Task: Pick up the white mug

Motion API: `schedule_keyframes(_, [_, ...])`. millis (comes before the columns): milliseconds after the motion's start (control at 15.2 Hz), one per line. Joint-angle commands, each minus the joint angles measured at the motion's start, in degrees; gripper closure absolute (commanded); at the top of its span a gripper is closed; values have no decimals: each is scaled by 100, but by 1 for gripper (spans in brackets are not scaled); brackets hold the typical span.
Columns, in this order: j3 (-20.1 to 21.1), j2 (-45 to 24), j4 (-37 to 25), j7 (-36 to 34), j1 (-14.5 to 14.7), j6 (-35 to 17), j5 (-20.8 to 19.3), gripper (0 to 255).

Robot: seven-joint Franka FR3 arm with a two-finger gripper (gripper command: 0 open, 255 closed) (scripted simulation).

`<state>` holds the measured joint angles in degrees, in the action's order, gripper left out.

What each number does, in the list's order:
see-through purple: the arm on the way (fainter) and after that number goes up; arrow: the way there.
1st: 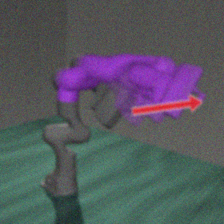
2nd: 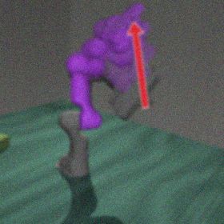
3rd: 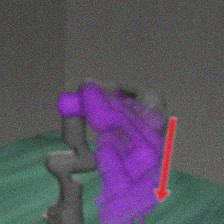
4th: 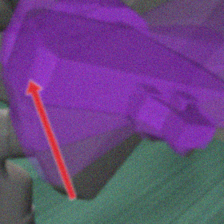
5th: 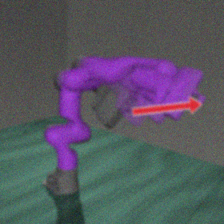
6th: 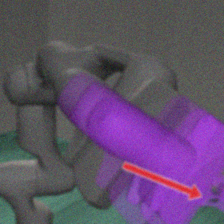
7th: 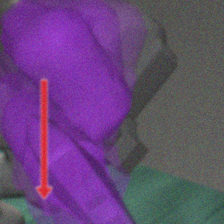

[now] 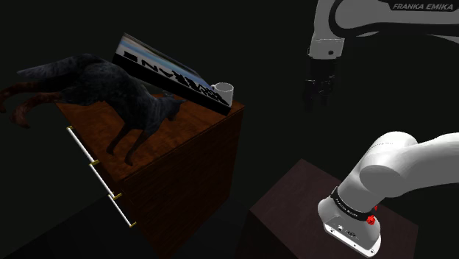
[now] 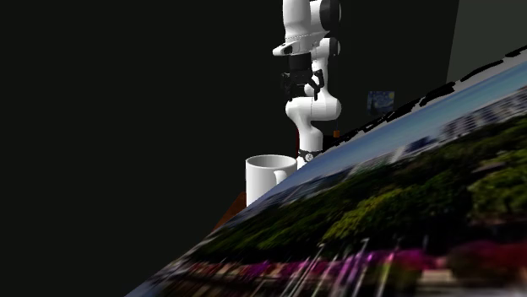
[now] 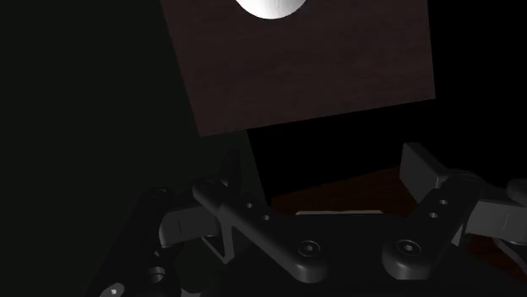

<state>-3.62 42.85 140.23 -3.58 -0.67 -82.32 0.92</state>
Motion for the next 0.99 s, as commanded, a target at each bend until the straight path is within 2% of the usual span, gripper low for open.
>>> schedule_keyframes(0, [0, 0, 0, 0, 0, 0, 0, 0])
schedule_keyframes(462, [98, -1380, -503, -312, 0, -1158, 112, 0])
schedule_keyframes(924, [146, -2796, -1356, -601, -15, -1999, 163, 0])
